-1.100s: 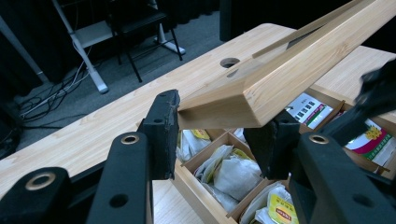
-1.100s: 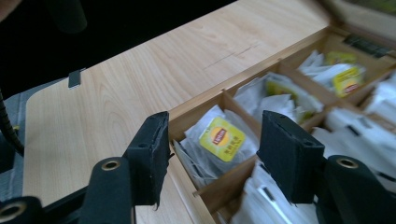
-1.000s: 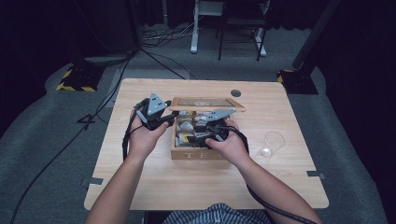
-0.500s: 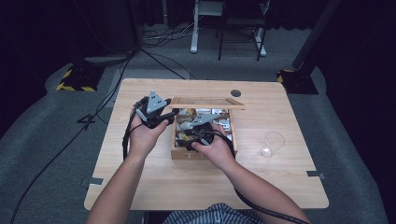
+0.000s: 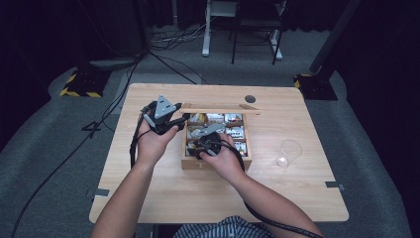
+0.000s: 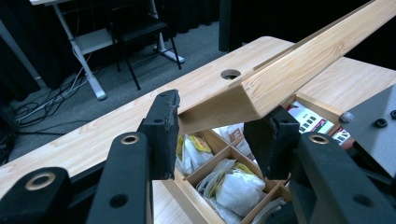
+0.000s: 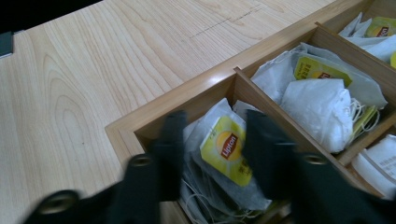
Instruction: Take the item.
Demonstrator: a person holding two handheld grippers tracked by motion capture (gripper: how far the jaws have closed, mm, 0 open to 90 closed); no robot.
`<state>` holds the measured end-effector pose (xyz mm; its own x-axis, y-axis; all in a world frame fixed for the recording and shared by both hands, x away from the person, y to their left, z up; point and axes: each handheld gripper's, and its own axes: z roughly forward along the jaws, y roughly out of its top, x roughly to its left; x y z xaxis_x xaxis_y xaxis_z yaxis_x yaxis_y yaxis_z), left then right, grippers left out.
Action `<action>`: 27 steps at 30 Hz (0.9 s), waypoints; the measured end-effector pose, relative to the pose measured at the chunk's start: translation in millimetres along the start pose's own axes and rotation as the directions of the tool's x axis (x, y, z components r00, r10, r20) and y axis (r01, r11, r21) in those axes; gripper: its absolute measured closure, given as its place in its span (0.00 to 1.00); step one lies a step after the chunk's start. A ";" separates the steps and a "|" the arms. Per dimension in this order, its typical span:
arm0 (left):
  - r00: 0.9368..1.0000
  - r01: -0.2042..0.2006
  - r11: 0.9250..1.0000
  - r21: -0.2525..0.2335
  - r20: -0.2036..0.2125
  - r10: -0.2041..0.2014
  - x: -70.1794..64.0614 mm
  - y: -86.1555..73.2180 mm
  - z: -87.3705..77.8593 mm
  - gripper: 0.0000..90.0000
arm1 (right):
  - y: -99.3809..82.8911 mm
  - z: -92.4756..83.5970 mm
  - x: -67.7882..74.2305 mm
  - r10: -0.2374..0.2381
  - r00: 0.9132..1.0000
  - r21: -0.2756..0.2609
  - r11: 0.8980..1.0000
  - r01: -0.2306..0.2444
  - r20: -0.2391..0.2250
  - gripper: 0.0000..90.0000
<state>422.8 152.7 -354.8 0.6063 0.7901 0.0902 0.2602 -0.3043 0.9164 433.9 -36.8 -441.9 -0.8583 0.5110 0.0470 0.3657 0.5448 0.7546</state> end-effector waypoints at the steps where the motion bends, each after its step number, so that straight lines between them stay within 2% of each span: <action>1: 1.000 -0.001 1.000 0.000 0.000 0.001 -0.1 -0.1 0.0 0.62 | 0.1 -1.0 -0.6 0.002 1.000 -0.001 1.000 -0.002 -0.001 0.84; 5: 1.000 0.000 1.000 0.000 -0.001 0.000 -0.3 -0.1 0.0 0.62 | 0.9 -4.4 -3.1 0.009 1.000 -0.001 1.000 -0.009 -0.011 0.96; 10: 1.000 0.001 1.000 0.000 -0.001 -0.001 -0.5 -0.3 0.0 0.62 | 2.4 -6.4 -2.2 -0.020 1.000 -0.008 1.000 0.020 -0.007 0.98; 14: 1.000 0.001 1.000 -0.001 -0.001 -0.001 -0.5 -0.3 0.0 0.62 | 0.3 -6.1 -2.3 -0.008 1.000 -0.019 1.000 0.008 -0.009 0.98; 16: 1.000 0.000 1.000 0.000 -0.001 0.000 -0.5 -0.4 0.0 0.62 | -0.2 -4.9 -3.5 0.007 1.000 -0.021 1.000 -0.007 -0.020 0.92; 17: 1.000 0.000 1.000 0.000 0.000 0.000 -0.6 -0.5 0.0 0.62 | -0.4 -3.7 -4.0 0.017 1.000 -0.018 1.000 -0.017 -0.023 0.77; 18: 1.000 0.000 1.000 -0.001 0.000 0.000 -0.6 -0.6 0.0 0.62 | -0.6 -1.9 -3.8 0.028 0.999 -0.012 1.000 -0.028 -0.021 0.68; 21: 1.000 0.000 1.000 -0.003 -0.001 0.000 -0.4 -0.8 0.0 0.62 | -1.8 2.5 -1.9 0.022 1.000 -0.005 1.000 -0.022 0.010 0.58; 22: 1.000 0.001 1.000 -0.003 0.000 -0.001 -0.5 -0.8 0.1 0.62 | -2.5 4.1 -1.9 0.029 0.999 -0.003 1.000 -0.029 0.019 0.58; 24: 1.000 0.004 1.000 -0.005 0.001 -0.004 -0.8 -1.0 0.2 0.62 | -3.9 7.1 -3.5 0.033 0.999 0.002 0.999 -0.033 0.020 0.61; 27: 1.000 0.000 1.000 -0.003 0.001 0.000 -0.7 -1.2 0.0 0.62 | -4.4 5.4 -6.1 0.027 1.000 0.001 1.000 -0.027 0.006 0.80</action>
<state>422.0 152.6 -356.0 0.6074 0.7893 0.0897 0.2580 -0.3027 0.9175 439.4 -38.8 -449.0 -0.8457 0.5299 0.0633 0.3892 0.5314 0.7524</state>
